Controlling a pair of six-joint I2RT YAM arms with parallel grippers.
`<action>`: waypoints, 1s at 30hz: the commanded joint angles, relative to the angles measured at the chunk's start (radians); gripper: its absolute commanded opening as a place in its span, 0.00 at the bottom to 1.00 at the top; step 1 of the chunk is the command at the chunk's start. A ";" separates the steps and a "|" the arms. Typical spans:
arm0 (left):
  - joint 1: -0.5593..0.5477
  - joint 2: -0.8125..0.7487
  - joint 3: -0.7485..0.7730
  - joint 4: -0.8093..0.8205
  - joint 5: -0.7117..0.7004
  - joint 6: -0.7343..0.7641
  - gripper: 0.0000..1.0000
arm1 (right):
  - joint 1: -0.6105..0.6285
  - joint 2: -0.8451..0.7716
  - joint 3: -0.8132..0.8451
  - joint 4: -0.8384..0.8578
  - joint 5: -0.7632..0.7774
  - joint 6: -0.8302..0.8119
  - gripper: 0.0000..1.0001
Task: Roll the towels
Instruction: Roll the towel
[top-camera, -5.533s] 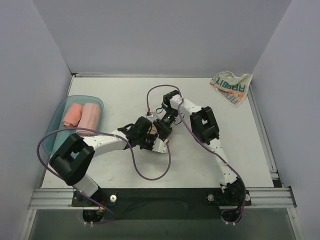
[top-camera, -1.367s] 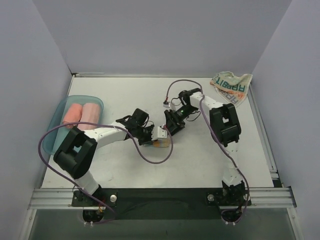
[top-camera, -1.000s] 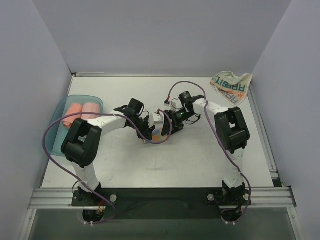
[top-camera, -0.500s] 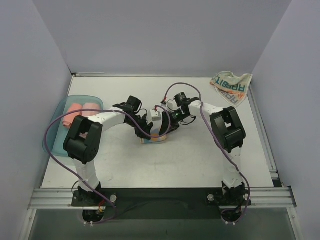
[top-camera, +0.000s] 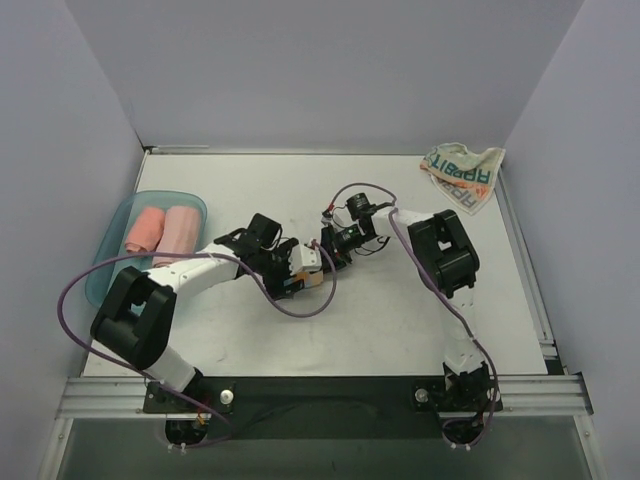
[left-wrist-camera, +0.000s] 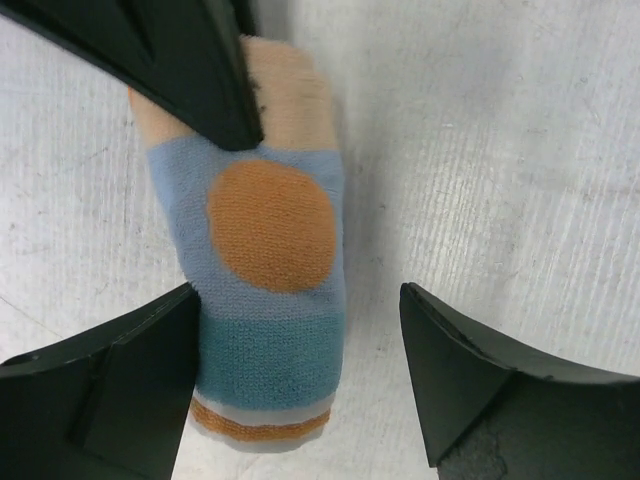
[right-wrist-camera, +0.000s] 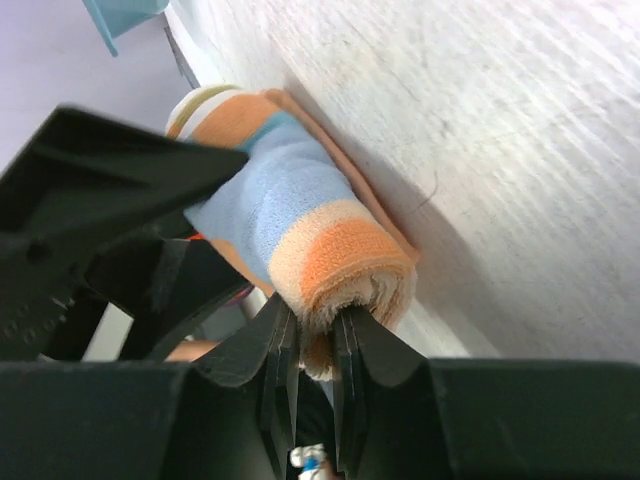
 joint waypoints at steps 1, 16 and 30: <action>-0.062 -0.079 -0.041 0.078 -0.064 0.113 0.85 | -0.005 0.031 0.010 0.019 -0.066 0.106 0.00; -0.160 -0.038 -0.101 0.253 -0.222 0.276 0.78 | -0.009 0.075 0.032 0.014 -0.097 0.177 0.00; -0.158 -0.104 0.025 0.136 -0.139 0.253 0.87 | -0.009 0.055 0.043 -0.010 -0.075 0.155 0.00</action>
